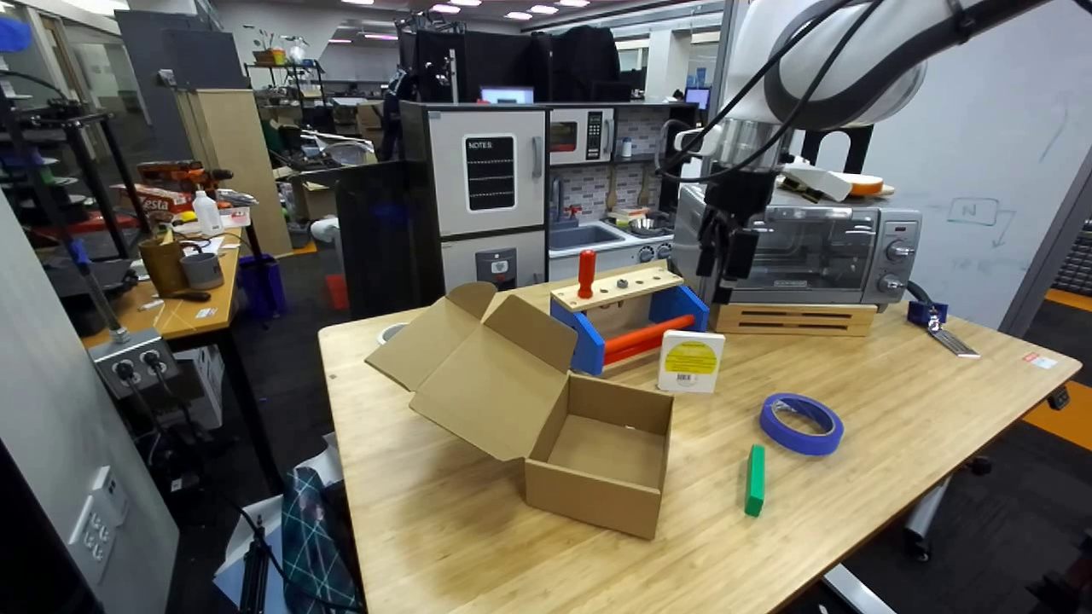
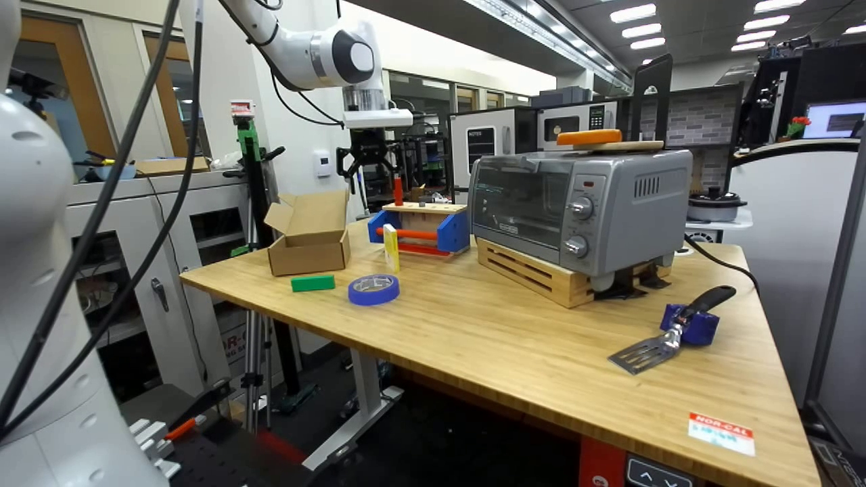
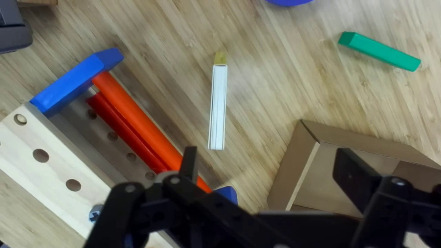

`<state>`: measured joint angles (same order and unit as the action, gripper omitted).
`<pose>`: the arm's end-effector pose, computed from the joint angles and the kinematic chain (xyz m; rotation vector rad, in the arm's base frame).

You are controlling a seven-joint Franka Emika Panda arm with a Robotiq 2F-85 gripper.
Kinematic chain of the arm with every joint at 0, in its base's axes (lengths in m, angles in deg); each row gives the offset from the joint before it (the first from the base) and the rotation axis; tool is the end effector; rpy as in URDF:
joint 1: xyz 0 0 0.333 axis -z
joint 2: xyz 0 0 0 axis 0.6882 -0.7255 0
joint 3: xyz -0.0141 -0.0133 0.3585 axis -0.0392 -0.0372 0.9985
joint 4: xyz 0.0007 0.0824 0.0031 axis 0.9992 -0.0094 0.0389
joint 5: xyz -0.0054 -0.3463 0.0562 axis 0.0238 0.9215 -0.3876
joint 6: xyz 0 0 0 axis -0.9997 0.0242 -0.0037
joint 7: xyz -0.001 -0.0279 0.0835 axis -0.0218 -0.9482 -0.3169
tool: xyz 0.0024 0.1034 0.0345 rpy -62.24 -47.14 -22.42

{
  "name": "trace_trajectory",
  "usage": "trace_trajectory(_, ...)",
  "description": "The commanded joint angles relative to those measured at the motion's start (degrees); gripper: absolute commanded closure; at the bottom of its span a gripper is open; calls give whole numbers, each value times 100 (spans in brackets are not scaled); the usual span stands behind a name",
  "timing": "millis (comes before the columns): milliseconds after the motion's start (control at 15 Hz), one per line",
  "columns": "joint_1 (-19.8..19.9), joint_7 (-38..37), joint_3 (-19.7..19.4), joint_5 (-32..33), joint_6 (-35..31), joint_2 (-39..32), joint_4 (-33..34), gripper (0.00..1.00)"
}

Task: Place the book, blue masking tape, and green block in the box

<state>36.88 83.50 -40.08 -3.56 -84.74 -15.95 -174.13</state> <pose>0.5754 0.1245 0.4523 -2.7593 -1.4507 -0.1261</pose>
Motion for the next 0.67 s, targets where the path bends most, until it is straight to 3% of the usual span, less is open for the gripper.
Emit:
trace_trajectory(0, 126, -8, 78, 84, -17, -156, 121, 0)
trace_trajectory(600, 369, 39, 91, 46, 142, -862, 565, 0)
